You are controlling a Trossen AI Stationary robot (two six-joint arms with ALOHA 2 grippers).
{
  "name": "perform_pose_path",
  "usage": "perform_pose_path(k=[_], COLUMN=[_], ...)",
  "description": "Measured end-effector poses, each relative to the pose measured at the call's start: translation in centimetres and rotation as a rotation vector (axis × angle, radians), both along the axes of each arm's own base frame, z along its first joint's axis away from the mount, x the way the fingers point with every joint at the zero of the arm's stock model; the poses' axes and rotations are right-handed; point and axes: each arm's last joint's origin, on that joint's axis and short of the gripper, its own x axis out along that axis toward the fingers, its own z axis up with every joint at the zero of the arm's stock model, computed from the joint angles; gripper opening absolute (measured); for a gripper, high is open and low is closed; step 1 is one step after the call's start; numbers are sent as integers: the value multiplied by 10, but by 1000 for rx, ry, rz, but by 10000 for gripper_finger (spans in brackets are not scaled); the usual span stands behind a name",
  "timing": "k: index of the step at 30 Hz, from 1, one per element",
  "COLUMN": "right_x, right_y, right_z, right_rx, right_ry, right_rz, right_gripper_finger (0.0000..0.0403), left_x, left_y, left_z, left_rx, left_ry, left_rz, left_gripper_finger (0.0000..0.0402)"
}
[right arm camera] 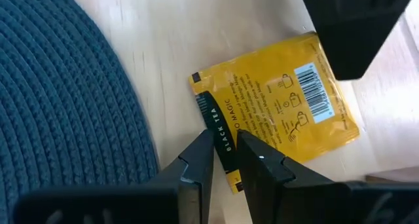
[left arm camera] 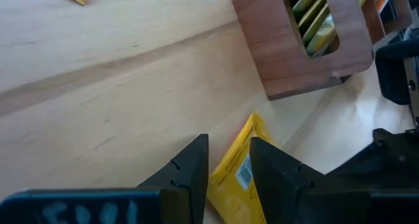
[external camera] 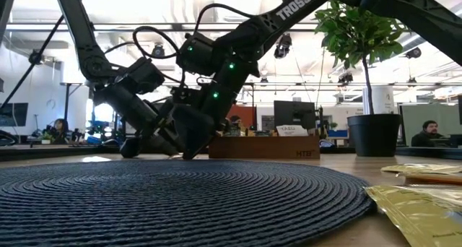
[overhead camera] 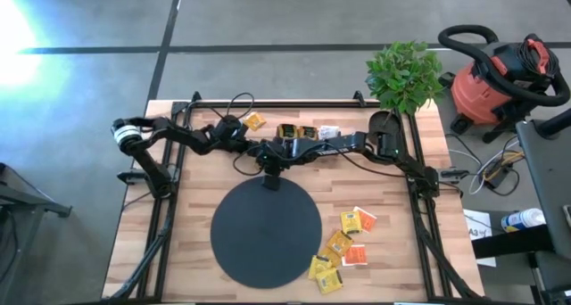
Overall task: Pick & Place Tea
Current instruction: Put the orange tea bag into the middle section of the wooden organizer
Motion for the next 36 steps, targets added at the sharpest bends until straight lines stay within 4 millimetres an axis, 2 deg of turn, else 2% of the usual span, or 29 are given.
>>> perform_pose_path(k=[4, 11, 21, 28, 36], right_x=[1, 1, 2, 5, 10], right_y=[0, 0, -1, -3, -1], right_z=[-3, -3, -3, 2, 11], right_rx=[-9, -14, -40, -80, -23], right_ry=[6, 5, -11, -27, -65], right_rz=[17, 17, -12, -26, 13], right_gripper_finger=[68, 68, 68, 68, 68], left_x=[1, 5, 5, 4, 0], left_y=[0, 0, -3, -5, -7], left_z=[0, 12, 13, 18, 26], left_rx=[-31, -67, -153, -201, -231], left_ry=[-6, -52, -74, -98, -131], left_rz=[-12, -56, -106, -110, -111], left_gripper_finger=[115, 115, 115, 115, 115])
